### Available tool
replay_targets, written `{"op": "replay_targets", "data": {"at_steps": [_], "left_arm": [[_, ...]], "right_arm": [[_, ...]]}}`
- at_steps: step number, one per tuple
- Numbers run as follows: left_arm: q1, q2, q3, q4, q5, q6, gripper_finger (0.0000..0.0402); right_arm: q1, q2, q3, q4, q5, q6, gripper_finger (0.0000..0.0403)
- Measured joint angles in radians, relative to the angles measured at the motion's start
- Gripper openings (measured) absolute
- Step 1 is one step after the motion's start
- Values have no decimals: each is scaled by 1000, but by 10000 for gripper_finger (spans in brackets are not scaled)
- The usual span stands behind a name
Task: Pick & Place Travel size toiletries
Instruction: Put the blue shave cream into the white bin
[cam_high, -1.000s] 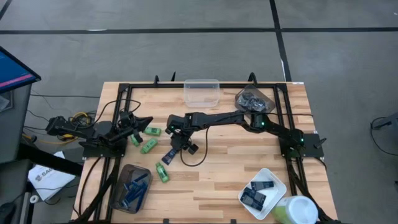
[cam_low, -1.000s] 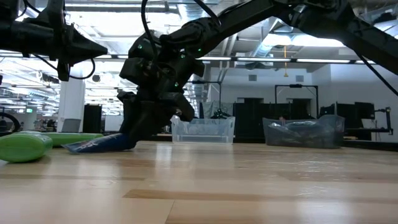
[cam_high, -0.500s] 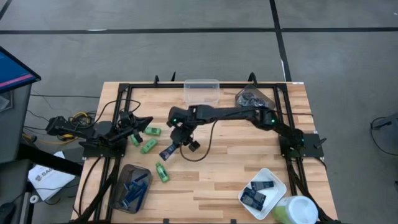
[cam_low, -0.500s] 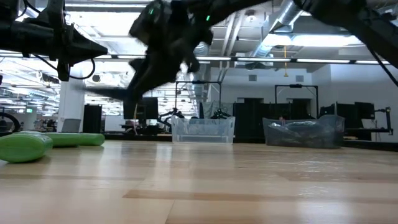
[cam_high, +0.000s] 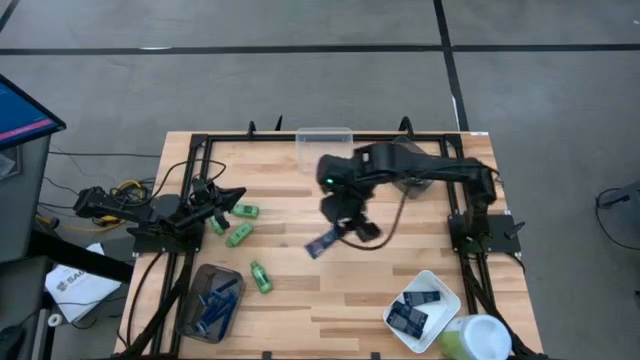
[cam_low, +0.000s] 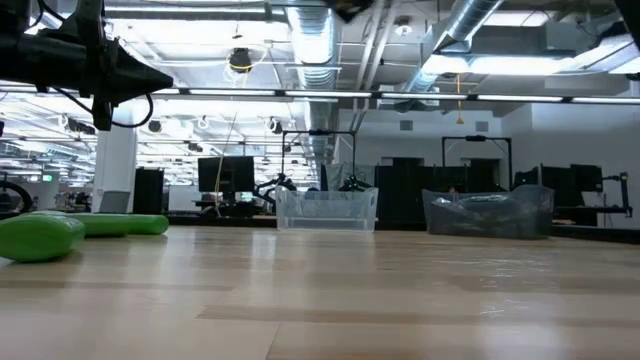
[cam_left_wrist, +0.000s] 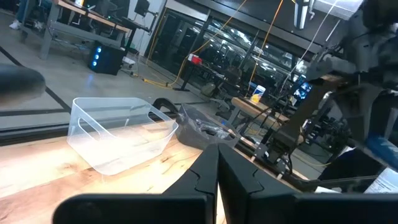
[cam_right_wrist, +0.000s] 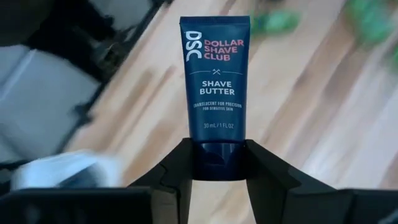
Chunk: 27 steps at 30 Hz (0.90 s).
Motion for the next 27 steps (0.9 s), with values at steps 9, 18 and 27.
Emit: {"op": "replay_targets", "data": {"at_steps": [9, 18, 27], "left_arm": [[0, 0, 0, 1, 0, 0, 0], [0, 15, -1, 3, 0, 0, 0], [0, 19, -1, 14, 0, 0, 0]], "right_arm": [[179, -166, -154, -226, 106, 257, 104], [462, -478, -703, -63, 162, 662, 118], [723, -551, -1065, 286, 209, 826, 120]]}}
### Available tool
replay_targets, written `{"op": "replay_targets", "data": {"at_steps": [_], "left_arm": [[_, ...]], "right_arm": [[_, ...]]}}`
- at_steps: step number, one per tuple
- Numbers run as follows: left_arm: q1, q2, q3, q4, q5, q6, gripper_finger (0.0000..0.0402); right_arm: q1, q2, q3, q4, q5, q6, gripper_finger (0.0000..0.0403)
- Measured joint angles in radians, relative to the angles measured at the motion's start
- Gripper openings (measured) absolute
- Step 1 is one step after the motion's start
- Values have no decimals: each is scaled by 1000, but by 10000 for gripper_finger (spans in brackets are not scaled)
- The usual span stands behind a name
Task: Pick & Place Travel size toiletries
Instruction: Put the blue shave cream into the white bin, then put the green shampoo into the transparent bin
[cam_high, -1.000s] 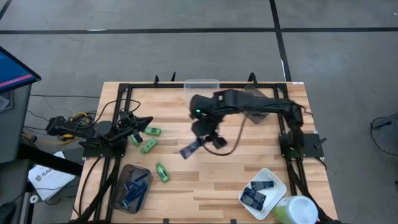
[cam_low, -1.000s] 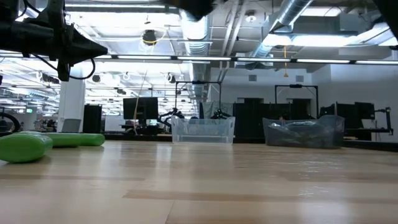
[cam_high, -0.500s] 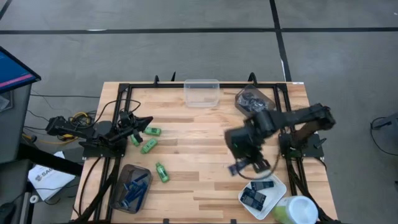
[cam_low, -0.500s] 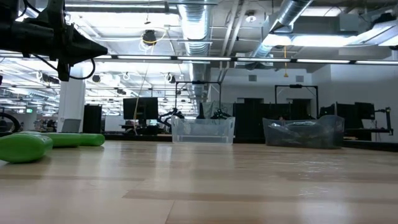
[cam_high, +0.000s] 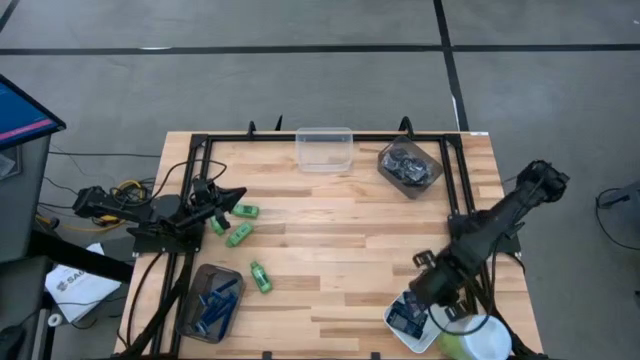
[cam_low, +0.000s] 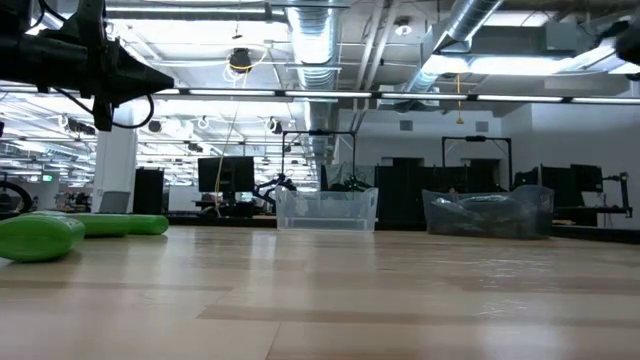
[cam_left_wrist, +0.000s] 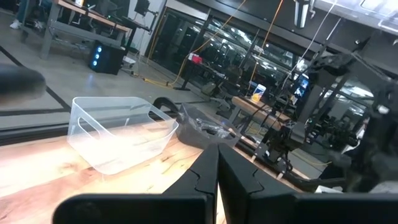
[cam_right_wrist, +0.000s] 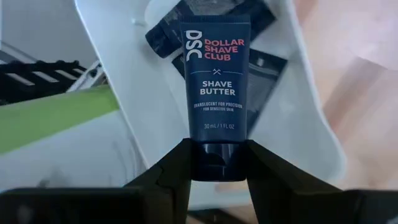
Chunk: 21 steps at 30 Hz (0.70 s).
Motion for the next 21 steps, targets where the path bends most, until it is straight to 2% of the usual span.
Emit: {"op": "replay_targets", "data": {"at_steps": [4, 12, 21], "left_arm": [[0, 0, 0, 1, 0, 0, 0], [0, 0, 0, 3, 0, 0, 0], [0, 0, 0, 8, 0, 0, 0]], "right_arm": [[48, 42, -66, 52, 30, 20, 130], [81, 102, -84, 72, 19, 32, 151], [48, -28, -82, 71, 0, 169, 235]]}}
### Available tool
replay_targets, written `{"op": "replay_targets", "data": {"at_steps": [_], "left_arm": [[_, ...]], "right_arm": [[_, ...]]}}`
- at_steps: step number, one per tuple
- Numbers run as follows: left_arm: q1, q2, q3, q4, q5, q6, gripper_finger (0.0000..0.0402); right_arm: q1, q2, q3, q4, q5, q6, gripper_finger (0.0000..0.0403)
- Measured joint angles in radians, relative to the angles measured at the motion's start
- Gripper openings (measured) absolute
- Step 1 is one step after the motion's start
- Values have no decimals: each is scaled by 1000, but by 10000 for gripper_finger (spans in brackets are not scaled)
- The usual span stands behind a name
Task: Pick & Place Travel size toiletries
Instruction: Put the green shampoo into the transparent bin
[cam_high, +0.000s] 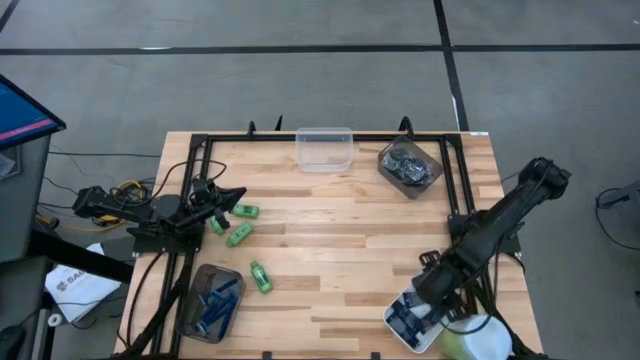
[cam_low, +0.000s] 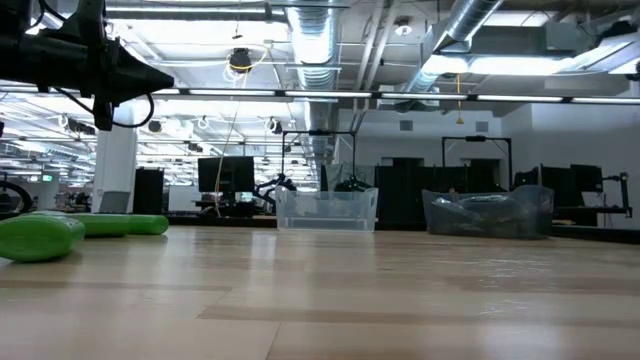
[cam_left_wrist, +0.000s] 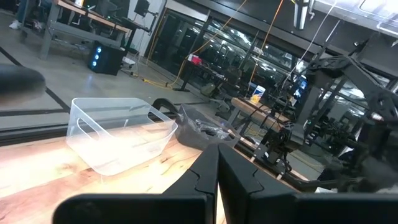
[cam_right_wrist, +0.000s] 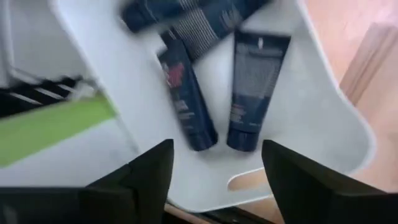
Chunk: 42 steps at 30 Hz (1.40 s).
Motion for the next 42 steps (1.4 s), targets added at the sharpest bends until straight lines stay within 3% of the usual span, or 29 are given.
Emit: {"op": "replay_targets", "data": {"at_steps": [3, 7, 12, 17, 23, 31, 39, 42], "left_arm": [[0, 0, 0, 0, 0, 0, 0], [0, 0, 0, 0, 0, 0, 0], [0, 0, 0, 1, 0, 0, 0], [0, 0, 0, 1, 0, 0, 0], [0, 0, 0, 1, 0, 0, 0], [0, 0, 1, 1, 0, 0, 0], [0, 4, 1, 22, 0, 0, 0], [0, 7, 1, 21, 0, 0, 0]], "right_arm": [[-19, -101, 25, -1, 49, 6, 235], [-48, -272, 60, 0, 262, 15, 201], [-67, -499, 64, 1, 521, 16, 123], [-66, -711, 27, 5, 662, -39, 21], [-65, -1015, -112, 7, 765, -74, 6], [-74, -1345, -276, 47, 781, -1, 1], [-88, -1332, -354, 117, 739, 4, 1], [-94, -1345, -429, 299, 736, -61, 0]]}}
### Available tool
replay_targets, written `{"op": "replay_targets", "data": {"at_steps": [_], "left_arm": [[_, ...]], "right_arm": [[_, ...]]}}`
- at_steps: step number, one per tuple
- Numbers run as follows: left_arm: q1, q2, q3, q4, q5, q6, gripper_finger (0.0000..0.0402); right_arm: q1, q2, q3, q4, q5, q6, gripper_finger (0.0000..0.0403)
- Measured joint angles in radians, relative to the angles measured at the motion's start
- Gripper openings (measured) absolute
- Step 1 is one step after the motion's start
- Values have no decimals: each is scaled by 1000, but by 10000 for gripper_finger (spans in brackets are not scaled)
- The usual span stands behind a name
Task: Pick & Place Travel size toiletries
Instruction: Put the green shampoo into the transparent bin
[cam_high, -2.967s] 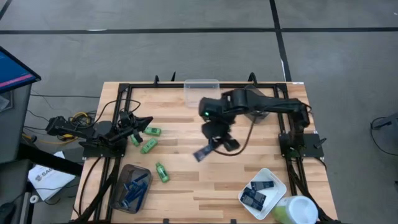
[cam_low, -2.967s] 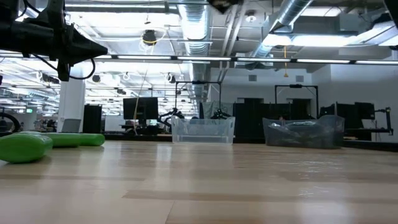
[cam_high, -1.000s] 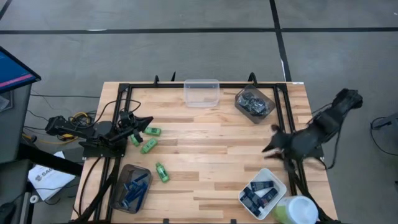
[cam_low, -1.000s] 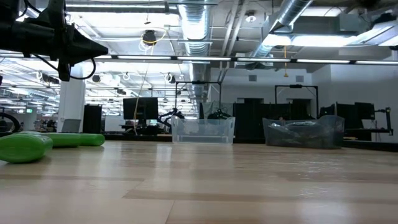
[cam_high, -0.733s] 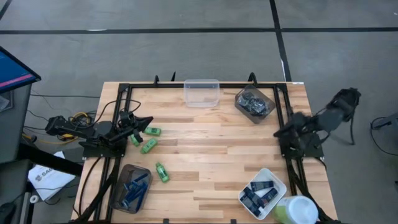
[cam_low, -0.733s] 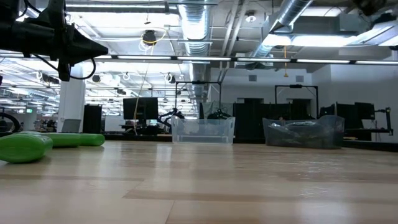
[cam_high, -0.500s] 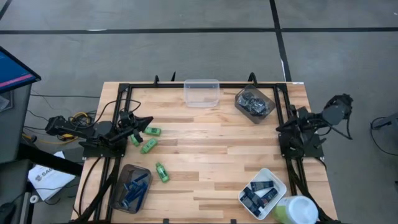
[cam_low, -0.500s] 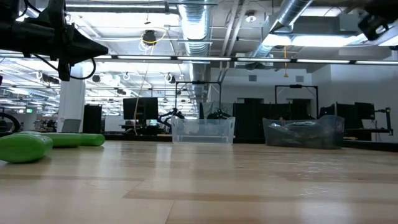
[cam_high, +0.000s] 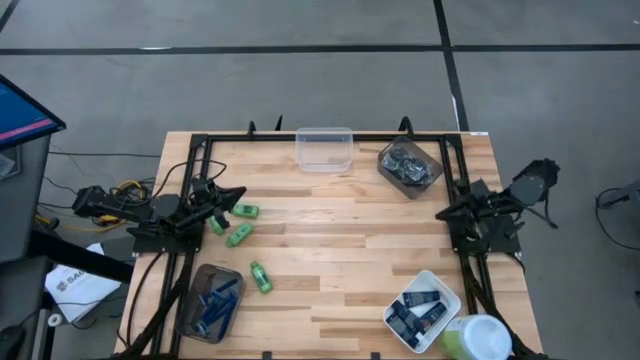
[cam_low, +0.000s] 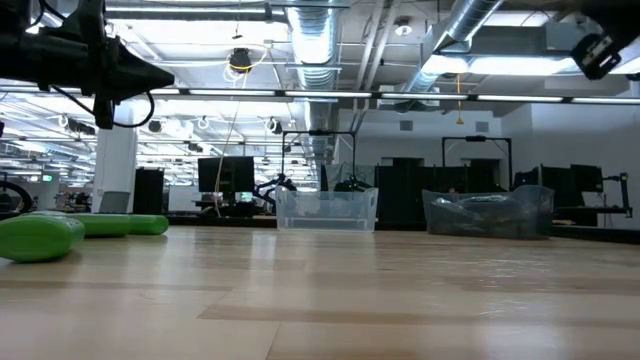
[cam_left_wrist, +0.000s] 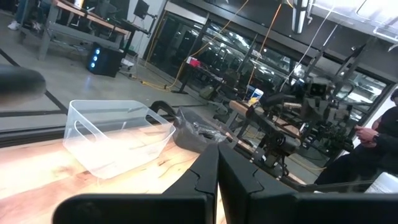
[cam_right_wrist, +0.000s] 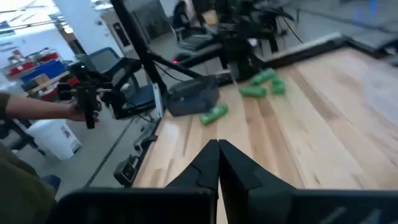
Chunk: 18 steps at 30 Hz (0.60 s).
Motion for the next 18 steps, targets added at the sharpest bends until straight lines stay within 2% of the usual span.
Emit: {"op": "replay_targets", "data": {"at_steps": [7, 10, 18], "left_arm": [[0, 6, 0, 19, 0, -2, 0], [0, 6, 0, 34, 0, -3, 0], [0, 6, 0, 88, -2, -10, 0]], "right_arm": [[-17, 4, -256, 494, 0, -304, 0], [-32, 3, -371, 639, -4, -332, 0], [-61, -11, -526, 828, -224, -326, 0]]}}
